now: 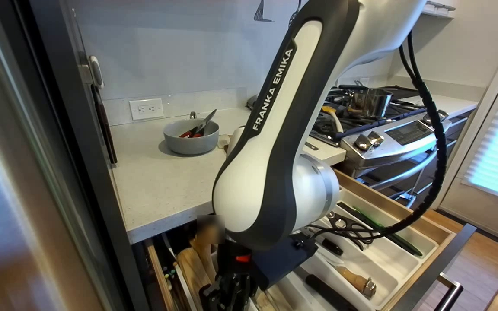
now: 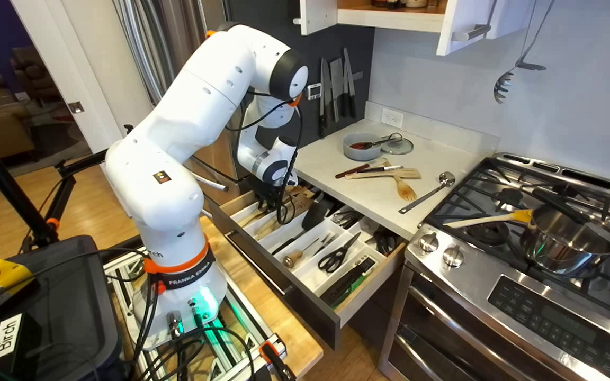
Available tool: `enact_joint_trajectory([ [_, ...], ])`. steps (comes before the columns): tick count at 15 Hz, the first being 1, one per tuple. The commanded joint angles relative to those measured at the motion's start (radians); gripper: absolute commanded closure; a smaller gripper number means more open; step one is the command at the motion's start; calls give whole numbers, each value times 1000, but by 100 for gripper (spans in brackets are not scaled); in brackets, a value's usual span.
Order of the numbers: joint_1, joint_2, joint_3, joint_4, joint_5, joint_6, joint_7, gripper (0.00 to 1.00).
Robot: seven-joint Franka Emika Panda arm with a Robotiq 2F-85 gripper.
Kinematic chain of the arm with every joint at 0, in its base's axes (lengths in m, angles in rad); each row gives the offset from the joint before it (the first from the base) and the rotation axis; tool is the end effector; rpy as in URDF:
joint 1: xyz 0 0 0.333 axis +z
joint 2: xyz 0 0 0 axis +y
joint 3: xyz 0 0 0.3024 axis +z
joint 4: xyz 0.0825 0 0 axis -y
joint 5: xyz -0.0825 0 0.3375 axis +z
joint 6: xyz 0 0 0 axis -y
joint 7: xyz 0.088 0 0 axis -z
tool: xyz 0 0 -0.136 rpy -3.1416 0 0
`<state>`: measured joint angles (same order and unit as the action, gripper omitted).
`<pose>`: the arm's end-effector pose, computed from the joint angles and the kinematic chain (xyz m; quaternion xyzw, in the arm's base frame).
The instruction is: Remove a wooden spatula from the far left compartment of the drawer and place it on top of the counter top
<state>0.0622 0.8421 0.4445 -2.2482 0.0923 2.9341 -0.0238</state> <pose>0.3964 0.2574 0.0302 -0.9713 -0.1563 0.0874 0.1565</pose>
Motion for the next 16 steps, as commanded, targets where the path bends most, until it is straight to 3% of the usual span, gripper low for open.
enact_joint_trajectory([
  [1, -1, 53, 0, 36, 14, -14, -13, 30],
  [2, 0, 64, 0, 44, 15, -16, -11, 25],
  [4, -1, 74, 4, 55, 17, -21, -9, 60],
  [6, 0, 75, 0, 59, 18, -24, -7, 66],
  [10, -2, 70, 1, 63, 27, -32, -4, 96],
  [16, -19, -10, 19, -7, 42, 22, -9, 96],
])
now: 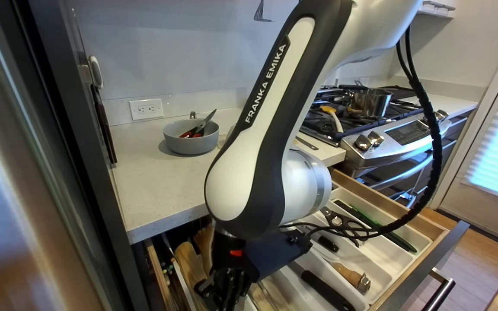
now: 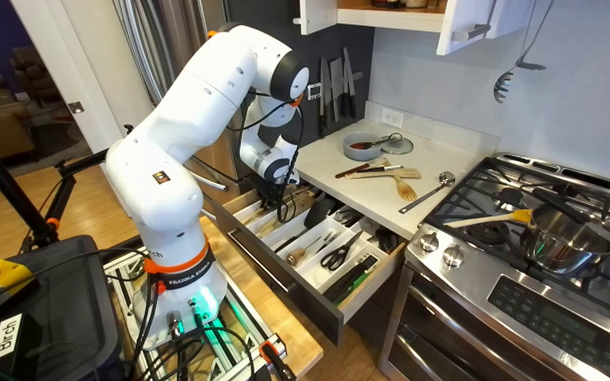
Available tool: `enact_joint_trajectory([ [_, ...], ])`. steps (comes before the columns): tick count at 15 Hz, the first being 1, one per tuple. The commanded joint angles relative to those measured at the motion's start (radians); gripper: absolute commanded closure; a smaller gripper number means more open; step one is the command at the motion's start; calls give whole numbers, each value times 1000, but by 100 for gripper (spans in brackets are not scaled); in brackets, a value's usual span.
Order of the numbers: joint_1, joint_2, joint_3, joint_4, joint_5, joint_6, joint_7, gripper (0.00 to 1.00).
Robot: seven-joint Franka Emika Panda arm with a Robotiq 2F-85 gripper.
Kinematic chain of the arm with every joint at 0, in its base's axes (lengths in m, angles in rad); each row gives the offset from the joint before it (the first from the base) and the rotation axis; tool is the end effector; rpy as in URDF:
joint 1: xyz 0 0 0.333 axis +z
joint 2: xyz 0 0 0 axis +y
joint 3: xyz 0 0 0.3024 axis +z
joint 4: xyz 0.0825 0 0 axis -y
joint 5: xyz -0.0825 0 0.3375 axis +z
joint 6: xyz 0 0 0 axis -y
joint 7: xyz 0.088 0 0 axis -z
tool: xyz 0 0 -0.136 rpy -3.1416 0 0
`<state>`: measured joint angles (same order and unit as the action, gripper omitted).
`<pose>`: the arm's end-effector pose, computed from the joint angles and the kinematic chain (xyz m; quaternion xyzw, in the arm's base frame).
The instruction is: Remove a wooden spatula from the far left compartment of the drawer and place it on top of the counter top
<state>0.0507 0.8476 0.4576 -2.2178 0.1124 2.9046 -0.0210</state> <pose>0.4052 0.2609 0.0335 -0.9716 -0.1439 0.0913 0.1644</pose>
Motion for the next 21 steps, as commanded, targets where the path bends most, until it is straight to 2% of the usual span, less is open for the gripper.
enact_joint_trajectory([
  [1, -15, -44, 12, -69, 23, 82, -11, 98],
  [5, -42, -113, 32, -164, 18, 196, 4, 99],
  [7, -102, -124, 56, -200, 13, 222, 3, 99],
  [10, -314, -84, 188, -209, 4, 226, -36, 99],
  [11, -373, -66, 242, -212, 48, 231, -76, 99],
  [14, -584, 22, 380, -196, -4, 169, -107, 99],
  [16, -693, 81, 445, -197, 1, 96, -152, 99],
  [21, -862, 197, 511, -239, 5, -87, -311, 99],
])
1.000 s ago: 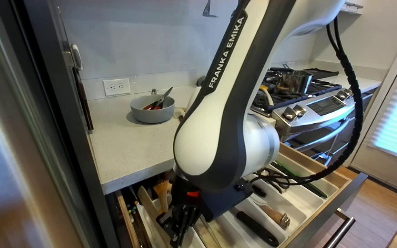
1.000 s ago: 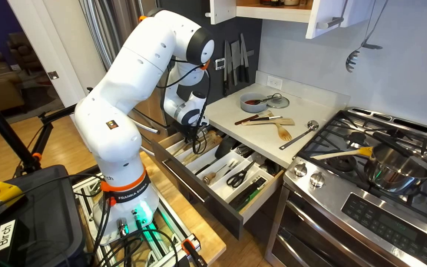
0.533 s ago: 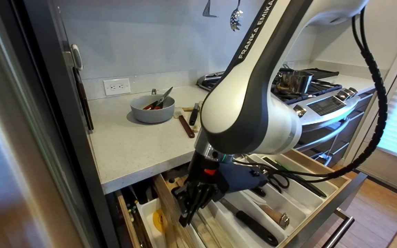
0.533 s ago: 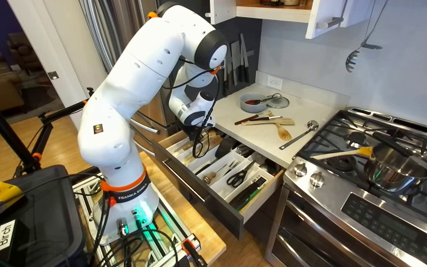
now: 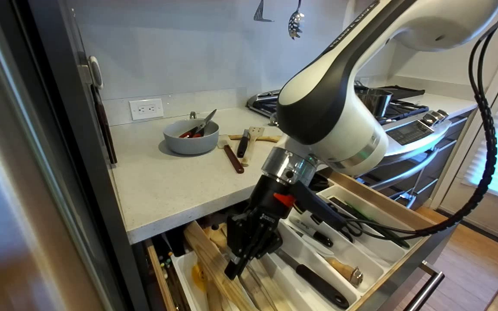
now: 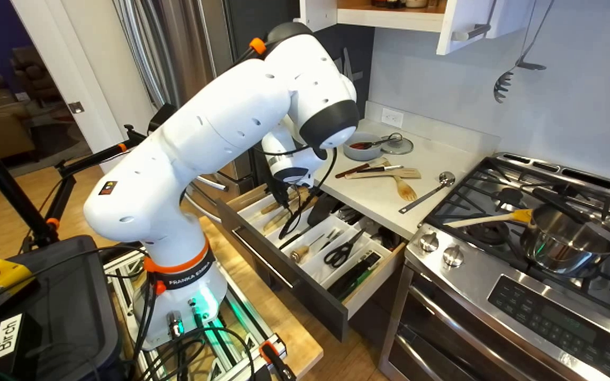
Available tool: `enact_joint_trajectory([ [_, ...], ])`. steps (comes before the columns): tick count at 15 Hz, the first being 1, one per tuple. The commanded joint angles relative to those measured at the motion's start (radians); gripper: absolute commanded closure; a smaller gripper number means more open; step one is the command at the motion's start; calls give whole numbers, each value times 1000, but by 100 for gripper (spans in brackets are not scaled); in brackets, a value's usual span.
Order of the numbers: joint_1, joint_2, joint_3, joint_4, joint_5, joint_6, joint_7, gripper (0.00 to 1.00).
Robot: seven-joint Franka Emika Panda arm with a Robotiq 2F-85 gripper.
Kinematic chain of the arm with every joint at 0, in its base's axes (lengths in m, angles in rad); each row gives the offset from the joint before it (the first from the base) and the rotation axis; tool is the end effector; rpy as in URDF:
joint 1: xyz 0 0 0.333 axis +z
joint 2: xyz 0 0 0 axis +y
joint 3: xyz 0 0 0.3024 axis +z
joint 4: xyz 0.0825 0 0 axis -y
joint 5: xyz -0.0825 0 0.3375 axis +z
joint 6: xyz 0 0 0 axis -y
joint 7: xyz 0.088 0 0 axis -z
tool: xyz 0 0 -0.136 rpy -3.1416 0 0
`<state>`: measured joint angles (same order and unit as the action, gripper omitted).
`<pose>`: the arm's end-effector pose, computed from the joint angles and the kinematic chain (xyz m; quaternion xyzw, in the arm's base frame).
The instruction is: Remove a wooden spatula from the far left compartment of the drawer and place it on top of the counter top
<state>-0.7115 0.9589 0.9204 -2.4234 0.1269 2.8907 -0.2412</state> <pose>0.4088 0.1743 0.0896 -0.9239 -0.0650 0.0808 0.3683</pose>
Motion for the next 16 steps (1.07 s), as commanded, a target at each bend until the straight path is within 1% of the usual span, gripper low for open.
enact_joint_trajectory([
  [1, -114, 107, 50, -36, -8, -114, -118, 99],
  [3, -139, 125, 55, -63, -2, -185, -158, 99],
  [4, -151, 112, 63, -93, 3, -189, -165, 99],
  [6, -194, 68, 92, -182, 7, -109, -167, 99],
  [8, -255, 24, 133, -277, -7, 24, -149, 99],
  [9, -280, 2, 155, -317, -25, 109, -130, 99],
  [11, -347, -14, 202, -365, -66, 224, -89, 99],
  [12, -391, -17, 231, -390, -91, 281, -65, 99],
  [13, -384, 3, 231, -326, -117, 297, -36, 99],
  [15, -464, -11, 275, -333, -162, 363, 24, 99],
  [16, -517, -12, 295, -326, -182, 375, 52, 99],
])
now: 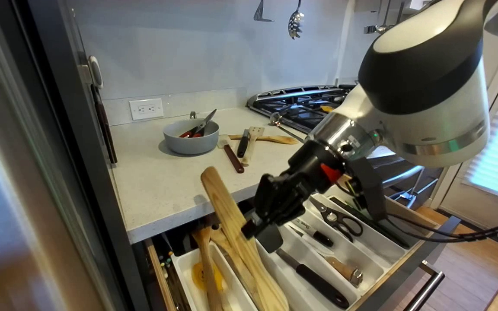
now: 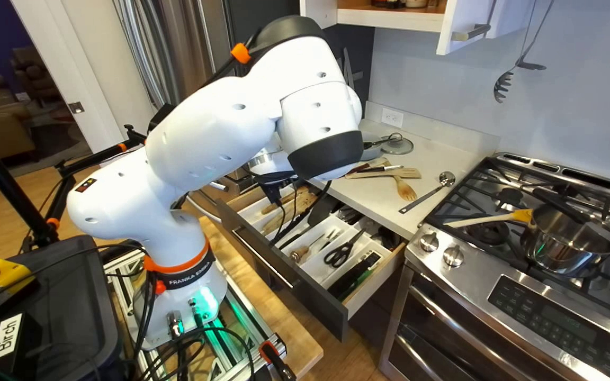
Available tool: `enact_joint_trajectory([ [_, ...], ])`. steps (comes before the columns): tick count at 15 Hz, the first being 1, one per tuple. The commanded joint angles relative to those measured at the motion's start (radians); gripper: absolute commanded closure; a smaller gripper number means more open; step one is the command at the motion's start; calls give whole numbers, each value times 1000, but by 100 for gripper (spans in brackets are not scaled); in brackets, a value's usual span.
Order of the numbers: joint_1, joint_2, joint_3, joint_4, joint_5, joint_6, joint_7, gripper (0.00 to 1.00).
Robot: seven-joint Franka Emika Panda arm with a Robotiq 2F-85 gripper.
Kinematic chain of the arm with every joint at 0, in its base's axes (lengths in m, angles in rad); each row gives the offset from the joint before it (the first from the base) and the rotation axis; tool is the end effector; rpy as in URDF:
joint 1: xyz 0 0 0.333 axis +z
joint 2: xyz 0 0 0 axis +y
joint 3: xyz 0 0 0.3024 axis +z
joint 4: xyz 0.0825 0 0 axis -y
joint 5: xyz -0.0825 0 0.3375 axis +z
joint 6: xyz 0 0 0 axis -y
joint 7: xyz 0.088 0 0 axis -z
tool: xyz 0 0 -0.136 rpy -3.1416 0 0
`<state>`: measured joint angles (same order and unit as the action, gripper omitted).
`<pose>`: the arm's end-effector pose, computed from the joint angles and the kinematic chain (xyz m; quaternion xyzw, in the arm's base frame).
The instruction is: Remove a wooden spatula from the far left compartment of the drawer and place it on top of the counter top
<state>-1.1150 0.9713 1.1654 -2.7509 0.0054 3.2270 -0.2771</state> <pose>0.3735 0.1308 0.1601 -0.9075 -0.0450 -0.0754 0.4108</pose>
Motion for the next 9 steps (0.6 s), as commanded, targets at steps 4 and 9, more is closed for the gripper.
enact_joint_trajectory([
  [4, -130, -5, 33, 26, -112, 52, 116, 99],
  [9, -249, 152, 41, 69, -145, 77, 152, 99],
])
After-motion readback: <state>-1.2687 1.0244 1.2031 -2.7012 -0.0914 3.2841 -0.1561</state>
